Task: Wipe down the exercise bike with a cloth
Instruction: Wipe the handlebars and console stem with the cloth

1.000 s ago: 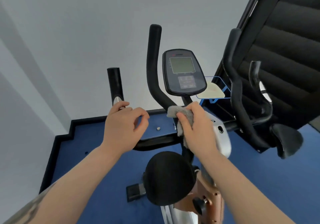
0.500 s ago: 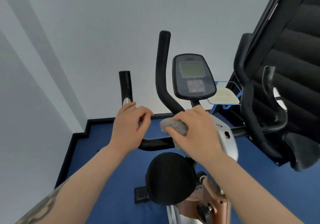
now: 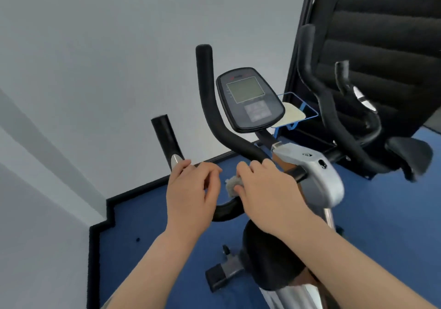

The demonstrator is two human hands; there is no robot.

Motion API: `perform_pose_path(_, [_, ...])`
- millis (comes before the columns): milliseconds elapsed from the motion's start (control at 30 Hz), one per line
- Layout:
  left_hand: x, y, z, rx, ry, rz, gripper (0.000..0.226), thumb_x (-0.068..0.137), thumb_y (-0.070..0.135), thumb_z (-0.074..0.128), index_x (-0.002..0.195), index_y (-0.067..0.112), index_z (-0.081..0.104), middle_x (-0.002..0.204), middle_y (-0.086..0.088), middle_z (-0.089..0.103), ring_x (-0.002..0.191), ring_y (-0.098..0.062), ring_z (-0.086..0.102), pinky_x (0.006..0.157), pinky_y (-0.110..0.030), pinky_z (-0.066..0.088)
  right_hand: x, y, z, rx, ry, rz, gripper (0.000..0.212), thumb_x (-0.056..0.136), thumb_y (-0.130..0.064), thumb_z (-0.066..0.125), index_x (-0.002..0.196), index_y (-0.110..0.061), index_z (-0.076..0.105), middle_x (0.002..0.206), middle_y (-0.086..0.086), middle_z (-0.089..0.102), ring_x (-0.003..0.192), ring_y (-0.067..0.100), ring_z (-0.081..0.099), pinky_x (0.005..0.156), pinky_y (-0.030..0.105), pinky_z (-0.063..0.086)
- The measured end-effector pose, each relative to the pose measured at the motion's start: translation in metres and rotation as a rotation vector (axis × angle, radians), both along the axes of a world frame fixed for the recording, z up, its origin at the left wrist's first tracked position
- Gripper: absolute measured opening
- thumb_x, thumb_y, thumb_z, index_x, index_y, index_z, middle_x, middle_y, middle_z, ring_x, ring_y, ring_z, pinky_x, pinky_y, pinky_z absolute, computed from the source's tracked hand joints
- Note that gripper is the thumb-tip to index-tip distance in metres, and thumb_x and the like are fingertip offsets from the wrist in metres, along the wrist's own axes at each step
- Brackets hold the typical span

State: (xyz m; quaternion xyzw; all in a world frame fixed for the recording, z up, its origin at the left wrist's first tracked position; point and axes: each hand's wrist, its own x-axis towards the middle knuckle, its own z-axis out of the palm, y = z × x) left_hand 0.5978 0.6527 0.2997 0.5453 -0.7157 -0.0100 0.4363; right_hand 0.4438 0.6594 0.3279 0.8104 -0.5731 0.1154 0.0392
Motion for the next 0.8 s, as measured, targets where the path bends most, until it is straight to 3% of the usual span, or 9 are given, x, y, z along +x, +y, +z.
perform_pose_path(133, [0.024, 0.002, 0.002, 0.037, -0.035, -0.255, 0.022, 0.096, 0.023, 0.048, 0.087, 0.022, 0.068, 0.057, 0.021, 0.036, 0.057, -0.008, 0.044, 0.104, -0.018, 0.029, 0.010, 0.004, 0.000, 0.037, -0.007, -0.115, 0.021, 0.100, -0.034, 0.040, 0.117, -0.021, 0.039, 0.104, -0.004, 0.050, 0.096, 0.016, 0.045, 0.064, 0.025, 0.035])
perform_pose_path(267, [0.053, -0.007, 0.004, 0.081, -0.026, -0.507, 0.022, 0.098, 0.029, 0.046, 0.093, 0.026, 0.068, 0.066, 0.016, 0.057, 0.072, -0.003, 0.050, 0.100, -0.018, 0.031, 0.018, 0.012, 0.003, 0.064, -0.024, -0.223, 0.024, 0.103, -0.039, 0.030, 0.117, -0.021, 0.037, 0.102, -0.002, 0.052, 0.086, 0.020, 0.055, 0.064, 0.030, 0.038])
perform_pose_path(333, [0.064, -0.018, 0.010, 0.053, -0.049, -0.580, 0.022, 0.098, 0.029, 0.046, 0.094, 0.026, 0.067, 0.071, 0.014, 0.062, 0.072, -0.006, 0.055, 0.099, -0.019, 0.034, 0.031, 0.020, 0.003, 0.072, 0.029, -0.293, 0.024, 0.103, -0.035, 0.034, 0.121, -0.019, 0.033, 0.098, 0.000, 0.050, 0.071, 0.021, 0.053, 0.059, 0.031, 0.040])
perform_pose_path(433, [0.080, -0.046, 0.021, -0.123, -0.100, -0.587, 0.022, 0.096, 0.024, 0.047, 0.093, 0.020, 0.069, 0.087, 0.015, 0.066, 0.090, -0.004, 0.061, 0.111, -0.029, 0.029, 0.065, 0.034, -0.004, 0.094, 0.060, -0.290, 0.029, 0.097, -0.029, 0.048, 0.115, -0.021, 0.027, 0.087, -0.001, 0.040, 0.055, 0.017, 0.034, 0.047, 0.030, 0.028])
perform_pose_path(500, [0.089, -0.069, 0.030, -0.220, -0.172, -0.555, 0.023, 0.094, 0.022, 0.048, 0.094, 0.017, 0.070, 0.106, 0.008, 0.068, 0.113, -0.011, 0.058, 0.117, -0.032, 0.021, 0.072, 0.035, -0.002, 0.098, -0.078, -0.325, 0.019, 0.099, -0.034, 0.044, 0.106, -0.024, 0.029, 0.089, -0.003, 0.044, 0.063, 0.019, 0.043, 0.050, 0.032, 0.032])
perform_pose_path(567, [0.094, -0.088, 0.035, -0.253, -0.280, -0.537, 0.025, 0.093, 0.022, 0.047, 0.098, 0.016, 0.071, 0.123, 0.001, 0.064, 0.129, -0.020, 0.049, 0.119, -0.031, 0.013, 0.068, 0.036, 0.002, 0.069, -0.155, -0.435, 0.015, 0.103, -0.036, 0.033, 0.109, -0.023, 0.037, 0.098, -0.003, 0.052, 0.082, 0.020, 0.054, 0.064, 0.034, 0.040])
perform_pose_path(667, [0.097, -0.098, 0.030, -0.281, -0.337, -0.539, 0.027, 0.092, 0.023, 0.046, 0.103, 0.016, 0.070, 0.140, -0.004, 0.053, 0.140, -0.025, 0.036, 0.121, -0.034, 0.004, 0.073, 0.039, -0.001, -0.004, 0.079, -0.627, 0.024, 0.103, -0.026, 0.033, 0.125, -0.017, 0.033, 0.106, 0.001, 0.049, 0.081, 0.021, 0.051, 0.065, 0.034, 0.030])
perform_pose_path(733, [0.098, -0.099, 0.023, -0.276, -0.242, -0.525, 0.027, 0.091, 0.024, 0.047, 0.106, 0.015, 0.068, 0.145, -0.007, 0.047, 0.143, -0.027, 0.030, 0.121, -0.036, 0.009, 0.096, 0.040, -0.007, 0.012, 0.078, -0.667, 0.028, 0.097, -0.023, 0.044, 0.122, -0.018, 0.031, 0.092, 0.000, 0.047, 0.068, 0.017, 0.044, 0.063, 0.034, 0.024])
perform_pose_path(800, [0.098, -0.095, 0.017, -0.237, -0.126, -0.487, 0.030, 0.092, 0.024, 0.048, 0.114, 0.012, 0.065, 0.147, -0.008, 0.044, 0.143, -0.028, 0.026, 0.119, -0.035, 0.015, 0.123, 0.042, -0.007, -0.010, 0.056, -0.666, 0.034, 0.079, -0.024, 0.066, 0.097, -0.019, 0.038, 0.070, -0.005, 0.034, 0.052, 0.013, 0.025, 0.056, 0.031, 0.023])
